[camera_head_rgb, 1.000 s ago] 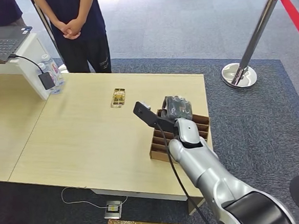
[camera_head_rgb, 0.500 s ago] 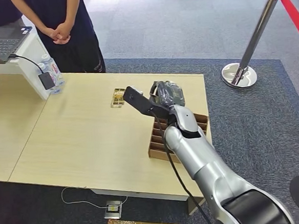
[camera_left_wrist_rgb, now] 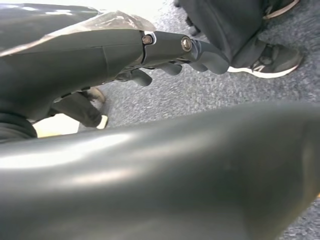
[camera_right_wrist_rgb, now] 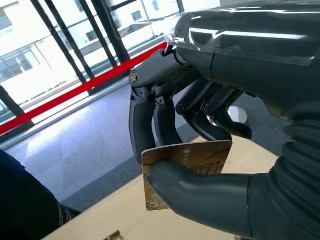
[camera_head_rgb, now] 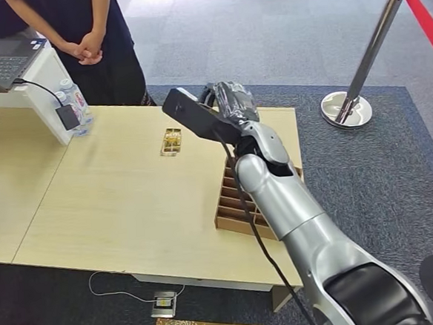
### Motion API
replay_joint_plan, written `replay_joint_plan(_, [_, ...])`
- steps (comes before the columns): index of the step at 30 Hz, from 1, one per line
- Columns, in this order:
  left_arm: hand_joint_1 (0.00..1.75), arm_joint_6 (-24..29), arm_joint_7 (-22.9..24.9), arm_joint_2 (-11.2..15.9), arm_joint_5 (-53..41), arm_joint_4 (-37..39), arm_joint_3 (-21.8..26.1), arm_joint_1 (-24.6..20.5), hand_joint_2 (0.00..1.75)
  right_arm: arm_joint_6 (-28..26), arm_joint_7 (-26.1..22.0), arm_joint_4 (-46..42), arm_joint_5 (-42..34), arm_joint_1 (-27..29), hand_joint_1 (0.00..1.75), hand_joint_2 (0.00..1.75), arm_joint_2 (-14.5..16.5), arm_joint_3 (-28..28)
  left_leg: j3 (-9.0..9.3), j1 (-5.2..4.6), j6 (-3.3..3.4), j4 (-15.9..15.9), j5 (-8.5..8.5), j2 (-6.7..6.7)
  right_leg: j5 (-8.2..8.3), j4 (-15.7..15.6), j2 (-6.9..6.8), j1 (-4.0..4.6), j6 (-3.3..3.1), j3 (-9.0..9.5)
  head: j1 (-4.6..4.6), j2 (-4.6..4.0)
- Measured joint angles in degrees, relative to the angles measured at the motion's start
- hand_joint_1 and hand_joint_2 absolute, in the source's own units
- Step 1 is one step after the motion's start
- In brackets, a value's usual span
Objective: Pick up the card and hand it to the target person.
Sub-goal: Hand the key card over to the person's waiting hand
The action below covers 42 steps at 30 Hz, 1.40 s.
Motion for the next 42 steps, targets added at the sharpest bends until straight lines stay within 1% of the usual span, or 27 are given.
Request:
replay_joint_plan(4, [0.00,0.02,-0.73,0.00,-0.24,0.00,-0.02,-0.02,0.00,-3.63,3.48,0.74,3.45,-2.79,1.75,1.75,0.01,2.19,0.00,0.00,0.00,0.00,0.00,0.00,0.00,0.00,0.00,0.00,0.00,0.00,0.00,0.00])
replay_joint_plan(9, [0.00,0.04,-1.78,-0.01,-0.32,0.00,-0.05,-0.04,0.00,-7.85,7.55,2.31,8.16,-5.63,1.75,1.75,0.00,6.54,0.00,0.00,-0.01,0.00,0.00,0.00,0.00,0.00,0.00,0.00,0.00,0.00,-0.01,0.00])
replay_joint_plan(14, [0.00,0.04,-2.65,-0.02,-0.72,0.00,-0.17,-0.03,0.00,-11.72,9.25,4.15,12.14,-7.29,1.75,1.75,0.00,10.33,0.00,0.00,-0.01,0.00,0.00,0.00,0.00,0.00,0.00,0.00,0.00,0.00,-0.01,0.00])
replay_joint_plan(17, [0.00,0.04,-2.81,-0.02,-1.13,0.00,-0.30,-0.02,0.00,-12.66,9.39,5.33,13.37,-8.16,1.75,1.75,0.00,11.57,0.00,0.00,-0.01,0.00,0.00,0.00,0.00,0.00,0.00,0.00,0.00,0.00,0.00,0.00])
replay_joint_plan(22, [0.00,0.04,-2.65,0.00,-1.43,0.00,-0.52,-0.02,0.00,-12.64,8.78,6.92,12.69,-9.27,1.75,1.75,0.00,13.09,0.00,0.00,-0.01,0.00,0.01,0.00,0.00,0.00,0.00,0.00,0.00,0.00,-0.01,0.00])
replay_joint_plan(30, [0.00,0.39,-2.02,0.00,-0.82,0.00,-0.52,-0.03,0.00,-12.68,8.94,7.69,7.30,-9.41,1.75,1.75,0.00,17.59,0.00,0.00,-0.01,0.00,0.01,0.00,0.00,0.00,0.00,0.00,0.00,0.00,0.01,0.00])
replay_joint_plan(35, [0.00,0.45,-2.06,0.00,-0.75,0.00,-0.52,-0.01,0.00,-13.13,9.61,8.02,5.82,-9.40,1.75,1.75,0.00,20.24,0.00,0.00,-0.01,0.00,0.01,0.00,0.00,0.00,0.00,0.00,0.00,0.00,0.00,0.00])
replay_joint_plan(37, [0.00,0.49,-2.04,0.00,-0.75,0.00,-0.52,-0.02,0.00,-13.16,9.68,8.28,5.72,-9.39,1.70,1.75,0.00,20.92,0.00,0.00,-0.01,0.00,0.01,0.00,0.00,0.00,0.00,0.00,0.00,0.00,0.00,0.00])
replay_joint_plan(38, [0.00,0.51,-2.04,0.00,-0.75,0.00,-0.52,-0.02,0.00,-13.16,9.69,8.40,5.70,-9.38,1.65,1.75,0.00,21.22,0.00,0.00,-0.01,0.00,0.01,0.00,0.00,0.00,0.00,0.00,0.00,0.00,0.00,0.00])
replay_joint_plan(39, [0.00,0.52,-2.02,0.00,-0.72,0.00,-0.52,-0.01,0.00,-13.16,9.69,8.51,5.65,-9.38,1.31,1.75,0.00,21.50,0.00,0.00,-0.01,0.00,0.01,0.00,0.00,0.00,0.00,0.00,0.00,0.00,0.00,0.00])
replay_joint_plan(41, [0.00,0.52,-1.97,0.00,-0.61,0.00,-0.52,-0.02,0.00,-13.13,9.69,8.72,5.49,-9.37,0.48,1.75,0.00,22.13,0.00,0.00,-0.01,0.00,0.01,0.00,0.00,0.00,0.00,0.00,0.00,0.00,0.00,0.00])
replay_joint_plan(42, [0.00,0.53,-1.95,0.00,-0.54,0.00,-0.52,-0.02,0.00,-13.08,9.70,8.78,5.36,-9.35,0.10,1.75,0.00,22.43,0.00,0.00,-0.01,0.00,0.01,0.00,0.00,0.00,0.00,0.00,0.00,0.00,0.00,0.00])
